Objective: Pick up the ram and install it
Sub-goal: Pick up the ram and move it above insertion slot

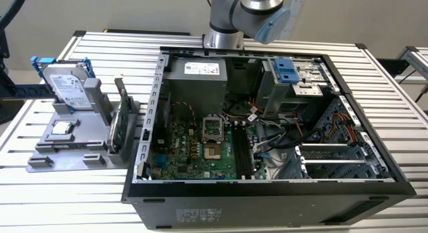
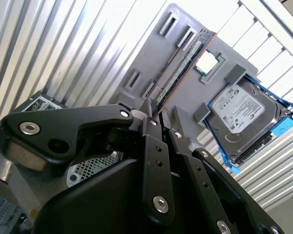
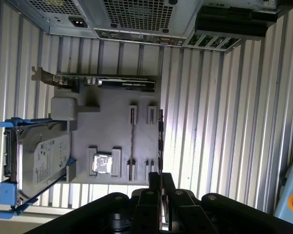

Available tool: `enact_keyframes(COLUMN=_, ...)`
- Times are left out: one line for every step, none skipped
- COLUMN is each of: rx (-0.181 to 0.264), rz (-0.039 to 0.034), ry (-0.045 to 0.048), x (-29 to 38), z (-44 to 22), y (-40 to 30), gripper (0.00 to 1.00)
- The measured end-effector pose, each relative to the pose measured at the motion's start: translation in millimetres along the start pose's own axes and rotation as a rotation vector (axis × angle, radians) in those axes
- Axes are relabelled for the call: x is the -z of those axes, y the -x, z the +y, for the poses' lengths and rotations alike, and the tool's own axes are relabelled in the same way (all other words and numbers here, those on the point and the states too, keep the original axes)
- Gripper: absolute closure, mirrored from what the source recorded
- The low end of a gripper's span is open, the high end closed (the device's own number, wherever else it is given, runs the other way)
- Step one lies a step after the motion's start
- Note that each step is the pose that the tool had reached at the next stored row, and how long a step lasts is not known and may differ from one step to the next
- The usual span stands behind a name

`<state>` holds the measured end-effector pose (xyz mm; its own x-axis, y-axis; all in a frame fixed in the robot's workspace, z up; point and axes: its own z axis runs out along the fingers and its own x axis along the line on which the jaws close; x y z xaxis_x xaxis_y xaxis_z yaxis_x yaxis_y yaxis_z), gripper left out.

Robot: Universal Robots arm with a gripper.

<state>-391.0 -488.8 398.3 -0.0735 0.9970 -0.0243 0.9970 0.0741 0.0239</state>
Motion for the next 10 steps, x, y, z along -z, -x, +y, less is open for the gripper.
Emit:
enact_keyframes(rx=0.0, rz=0.0, ry=0.0, x=0.1, z=-0.1, y=-0.1, gripper=1.0)
enact_keyframes(rx=0.0, rz=0.0, ry=-0.0001, x=0.1, z=-0.1, y=-0.1, gripper=1.0)
enact_keyframes(rx=0.0, rz=-0.0001, ry=-0.0001, x=0.2, z=0.0, y=-0.1, gripper=1.0)
enact_keyframes(rx=0.0, rz=-0.0002, ry=-0.0003, x=0.2, z=0.1, y=-0.1, gripper=1.0)
enact_keyframes(rx=0.0, rz=-0.0003, ry=-0.0002, x=0.2, z=0.4, y=0.0, gripper=1.0)
enact_keyframes(rx=0.0, rz=-0.0004, ry=-0.0002, x=0.2, z=0.7, y=0.0, gripper=1.0)
enact_keyframes(rx=0.0, rz=-0.0004, ry=-0.0002, x=0.2, z=0.9, y=0.0, gripper=1.0)
enact_keyframes(rx=0.0, rz=-0.0004, ry=-0.0001, x=0.1, z=1.2, y=0.0, gripper=1.0)
enact_keyframes(rx=0.0, rz=-0.0005, ry=-0.0001, x=0.1, z=1.5, y=0.1, gripper=1.0)
enact_keyframes(rx=0.0, rz=-0.0006, ry=-0.0003, x=0.2, z=1.7, y=0.0, gripper=1.0)
